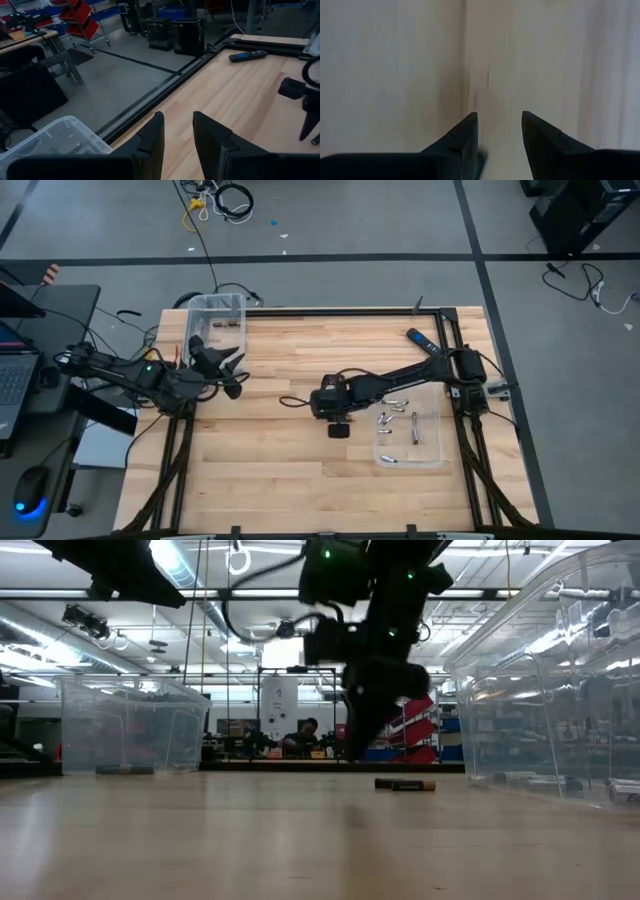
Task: Sort batteries
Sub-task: Put the black and copper battery into the top transparent bin
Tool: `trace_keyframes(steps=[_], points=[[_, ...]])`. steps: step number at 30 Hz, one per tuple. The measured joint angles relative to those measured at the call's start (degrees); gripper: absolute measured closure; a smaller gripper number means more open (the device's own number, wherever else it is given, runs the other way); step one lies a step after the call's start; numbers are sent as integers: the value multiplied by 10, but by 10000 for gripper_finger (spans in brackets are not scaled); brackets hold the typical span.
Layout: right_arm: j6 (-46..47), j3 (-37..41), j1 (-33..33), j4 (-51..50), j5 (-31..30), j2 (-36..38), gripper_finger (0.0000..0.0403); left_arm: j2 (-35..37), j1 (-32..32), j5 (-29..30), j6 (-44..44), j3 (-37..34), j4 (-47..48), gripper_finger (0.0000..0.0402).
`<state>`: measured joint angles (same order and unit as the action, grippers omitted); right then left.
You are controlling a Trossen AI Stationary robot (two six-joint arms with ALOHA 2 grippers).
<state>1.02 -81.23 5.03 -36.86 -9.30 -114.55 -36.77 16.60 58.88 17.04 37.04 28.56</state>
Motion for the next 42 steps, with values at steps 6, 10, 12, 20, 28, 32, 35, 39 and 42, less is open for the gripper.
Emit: trace_keyframes(steps=[6,10,12,20,28,32,35,39,42], points=[[19,-23,0,-96,0,-17,261,0,-1,0,0,0,1,300],[41,-24,1,-121,0,-14,256,0,-1,0,-1,0,1,300],[42,-23,1,-138,0,-14,251,0,-1,0,-1,0,1,300],[19,-23,2,-145,0,-15,227,0,-1,0,-1,0,11,300],[25,-23,2,-107,19,-15,218,0,-1,0,-1,0,19,300],[39,-22,-1,-102,19,-16,219,0,-1,0,-1,0,19,300],[46,-19,-3,-104,19,-27,220,0,-1,0,0,0,22,300],[44,-20,-3,-103,26,-51,218,0,-1,0,4,0,29,300],[41,-22,-3,-104,28,-62,220,0,-1,0,5,0,29,300]])
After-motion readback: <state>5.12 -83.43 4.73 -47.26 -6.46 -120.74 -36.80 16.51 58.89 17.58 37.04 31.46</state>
